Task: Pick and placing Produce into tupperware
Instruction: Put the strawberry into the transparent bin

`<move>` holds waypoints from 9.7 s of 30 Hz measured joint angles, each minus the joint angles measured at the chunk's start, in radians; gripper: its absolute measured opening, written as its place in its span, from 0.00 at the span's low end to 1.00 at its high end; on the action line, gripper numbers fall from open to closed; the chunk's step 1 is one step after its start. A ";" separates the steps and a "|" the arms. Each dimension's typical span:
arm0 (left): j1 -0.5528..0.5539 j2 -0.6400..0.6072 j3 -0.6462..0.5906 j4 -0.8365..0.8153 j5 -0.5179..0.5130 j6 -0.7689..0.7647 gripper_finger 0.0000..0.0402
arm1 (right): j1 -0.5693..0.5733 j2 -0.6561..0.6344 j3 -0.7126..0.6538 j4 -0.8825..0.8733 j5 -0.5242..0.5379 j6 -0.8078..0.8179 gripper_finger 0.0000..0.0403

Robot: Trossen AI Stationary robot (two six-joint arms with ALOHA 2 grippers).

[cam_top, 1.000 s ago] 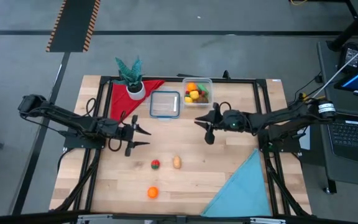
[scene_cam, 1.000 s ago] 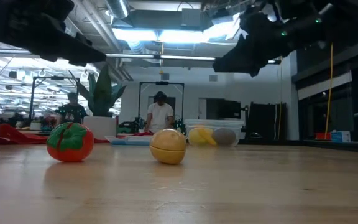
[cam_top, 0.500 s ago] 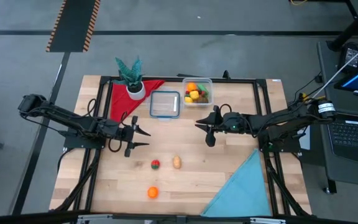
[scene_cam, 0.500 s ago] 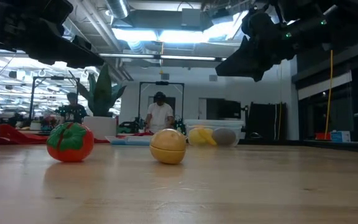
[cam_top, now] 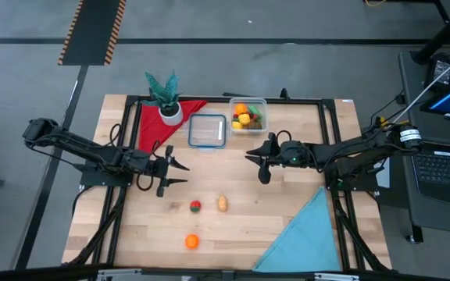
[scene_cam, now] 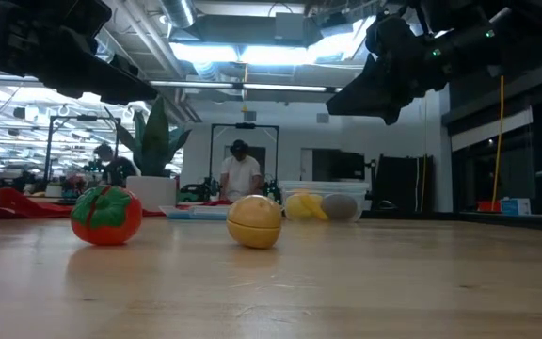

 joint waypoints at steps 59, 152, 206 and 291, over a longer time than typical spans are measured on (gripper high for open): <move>-0.166 0.748 0.735 -0.863 -0.076 0.196 0.63 | 0.000 0.000 0.000 -0.031 0.000 -0.003 0.20; -0.037 0.966 0.747 -0.719 0.420 0.835 0.63 | 0.000 0.220 0.000 0.254 -0.025 -0.086 0.20; -0.019 0.950 0.747 -0.728 0.317 0.509 0.46 | 0.000 0.220 0.000 0.222 -0.025 -0.082 0.20; 0.457 0.558 0.283 0.509 0.487 -0.023 0.45 | 0.048 0.220 0.001 0.429 0.121 -0.870 0.84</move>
